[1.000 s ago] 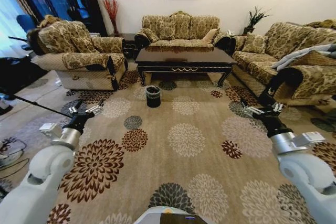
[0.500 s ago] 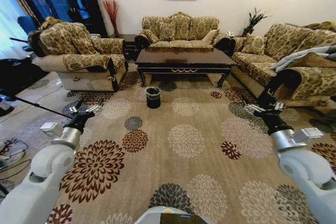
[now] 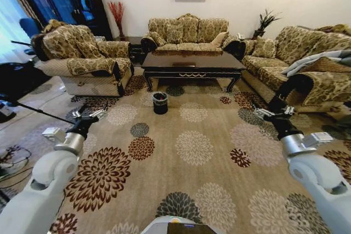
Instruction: Move to the front of the table and pick up the trash from the floor, then place it into the trash bin.
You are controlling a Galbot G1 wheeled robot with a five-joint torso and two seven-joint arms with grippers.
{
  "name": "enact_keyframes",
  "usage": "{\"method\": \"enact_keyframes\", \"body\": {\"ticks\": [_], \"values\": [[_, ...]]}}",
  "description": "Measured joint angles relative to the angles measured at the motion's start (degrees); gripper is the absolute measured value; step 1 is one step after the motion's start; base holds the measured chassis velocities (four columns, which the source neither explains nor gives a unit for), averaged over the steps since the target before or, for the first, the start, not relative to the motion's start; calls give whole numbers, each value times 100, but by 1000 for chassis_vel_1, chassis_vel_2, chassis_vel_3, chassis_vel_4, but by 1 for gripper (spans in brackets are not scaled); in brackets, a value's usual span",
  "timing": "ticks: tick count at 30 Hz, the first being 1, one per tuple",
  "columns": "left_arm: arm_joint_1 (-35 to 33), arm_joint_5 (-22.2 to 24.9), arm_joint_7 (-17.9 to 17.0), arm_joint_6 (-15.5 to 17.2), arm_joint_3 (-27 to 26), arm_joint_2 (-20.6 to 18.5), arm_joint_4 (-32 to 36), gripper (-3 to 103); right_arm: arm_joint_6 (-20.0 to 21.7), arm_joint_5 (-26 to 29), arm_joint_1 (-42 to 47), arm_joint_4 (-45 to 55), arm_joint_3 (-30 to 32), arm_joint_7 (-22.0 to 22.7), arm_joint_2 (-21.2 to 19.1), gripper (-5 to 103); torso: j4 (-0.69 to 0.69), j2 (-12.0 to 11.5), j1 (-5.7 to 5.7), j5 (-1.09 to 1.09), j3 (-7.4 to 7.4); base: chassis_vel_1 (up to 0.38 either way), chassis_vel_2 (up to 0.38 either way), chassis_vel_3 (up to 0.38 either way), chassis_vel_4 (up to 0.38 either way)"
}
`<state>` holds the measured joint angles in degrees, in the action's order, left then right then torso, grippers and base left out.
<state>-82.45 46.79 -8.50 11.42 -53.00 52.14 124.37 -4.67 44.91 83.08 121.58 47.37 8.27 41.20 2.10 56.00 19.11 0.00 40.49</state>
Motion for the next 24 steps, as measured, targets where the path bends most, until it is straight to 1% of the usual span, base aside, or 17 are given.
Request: {"method": "enact_keyframes", "body": {"ticks": [6,7,9,11,21,22,24], "values": [[-20,6,0,3,-16,-4,37,100,-169,38,45,29,-9,21,-9,100,0,162,72,1,92,0,0,0,0],[-25,6,0,3,-17,0,48,100,-270,27,53,25,-9,35,-15,100,0,207,92,0,116,0,0,0,0],[-28,6,0,3,-17,2,54,100,-306,16,59,18,-9,40,-16,100,0,227,101,-1,126,0,0,0,0],[-41,2,1,3,-18,13,68,100,-406,-54,96,-8,-8,70,-11,100,0,318,143,0,178,0,0,0,0],[-66,-12,4,3,-27,39,111,100,-526,-105,116,-38,-41,62,7,100,0,547,248,1,299,0,0,0,0],[-74,-12,5,4,-33,42,119,100,-547,-110,114,-55,-43,58,3,100,0,614,279,0,335,0,0,0,0],[-82,-12,2,4,-39,43,125,100,-559,-110,112,-64,-45,56,2,100,0,674,305,0,369,0,0,0,0]]}}
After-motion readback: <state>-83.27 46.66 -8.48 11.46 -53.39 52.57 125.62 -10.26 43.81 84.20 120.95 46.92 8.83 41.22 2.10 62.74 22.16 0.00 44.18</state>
